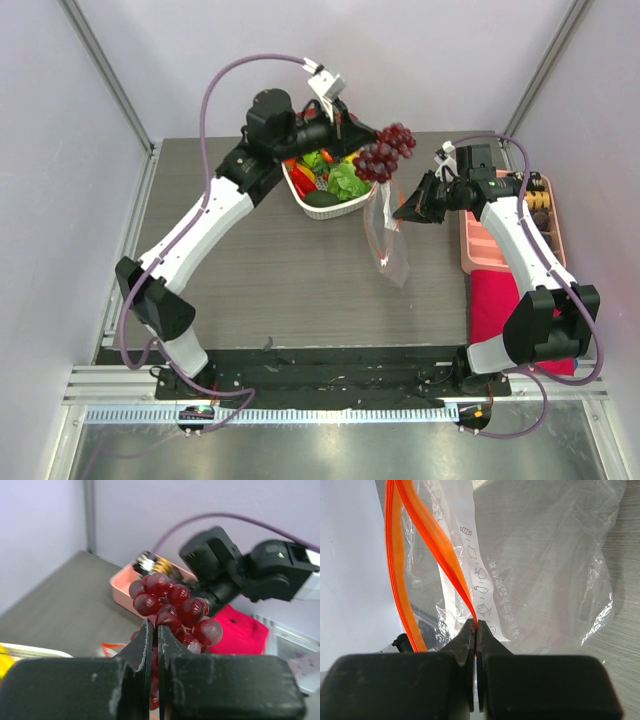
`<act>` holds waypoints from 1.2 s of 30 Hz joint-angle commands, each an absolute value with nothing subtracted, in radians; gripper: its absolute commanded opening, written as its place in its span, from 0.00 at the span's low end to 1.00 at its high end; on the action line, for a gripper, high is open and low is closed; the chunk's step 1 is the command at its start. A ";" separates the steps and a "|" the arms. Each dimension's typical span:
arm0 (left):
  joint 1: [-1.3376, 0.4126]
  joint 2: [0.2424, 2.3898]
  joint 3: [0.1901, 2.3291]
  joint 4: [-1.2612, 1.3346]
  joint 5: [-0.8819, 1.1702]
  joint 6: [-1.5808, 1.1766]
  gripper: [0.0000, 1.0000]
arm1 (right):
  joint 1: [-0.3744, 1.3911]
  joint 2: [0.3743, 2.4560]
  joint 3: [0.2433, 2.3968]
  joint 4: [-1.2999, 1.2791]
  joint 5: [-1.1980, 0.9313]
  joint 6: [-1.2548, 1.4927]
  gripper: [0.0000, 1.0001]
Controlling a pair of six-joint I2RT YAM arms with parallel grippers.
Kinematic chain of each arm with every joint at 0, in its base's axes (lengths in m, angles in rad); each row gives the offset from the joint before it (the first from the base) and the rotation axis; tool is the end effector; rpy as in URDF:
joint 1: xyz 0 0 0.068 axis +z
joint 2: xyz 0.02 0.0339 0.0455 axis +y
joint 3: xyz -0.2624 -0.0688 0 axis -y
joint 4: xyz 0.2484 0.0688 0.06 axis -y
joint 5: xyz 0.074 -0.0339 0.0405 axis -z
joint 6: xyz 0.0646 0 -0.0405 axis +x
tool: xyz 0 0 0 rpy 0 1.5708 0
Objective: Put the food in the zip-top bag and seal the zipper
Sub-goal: Place the fake fruit in the zipper food storage bag.
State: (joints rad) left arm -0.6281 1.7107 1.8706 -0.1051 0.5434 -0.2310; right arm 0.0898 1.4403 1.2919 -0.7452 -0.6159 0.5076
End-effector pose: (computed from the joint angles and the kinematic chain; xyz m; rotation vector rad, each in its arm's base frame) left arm 0.3213 -0.2746 0.4792 0.7585 1.4402 -1.0825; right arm 0.3152 0.0658 0.2975 0.2434 2.4918 1.0142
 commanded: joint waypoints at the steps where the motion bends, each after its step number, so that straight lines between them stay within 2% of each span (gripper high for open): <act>1: -0.672 1.663 1.774 0.000 0.543 -0.394 0.00 | 0.094 1.436 1.296 -0.706 -0.626 0.517 0.01; 8: -0.703 1.635 1.530 0.066 0.494 -0.420 0.00 | 0.084 1.427 1.287 -0.707 -0.658 0.534 0.01; 13: -0.698 1.597 1.457 0.003 0.423 -0.318 0.00 | 0.039 1.414 1.285 -0.736 -0.673 0.516 0.01; 18: -0.698 1.575 1.434 -0.110 0.471 -0.224 0.00 | -0.015 1.399 1.266 -0.755 -0.683 0.495 0.01; 27: -0.738 1.638 1.509 -0.276 0.508 -0.100 0.00 | -0.040 1.396 1.238 -0.738 -0.755 0.492 0.01; 36: -0.785 1.825 1.795 -0.420 0.361 -0.179 0.00 | -0.023 1.348 1.221 -0.733 -0.821 0.440 0.01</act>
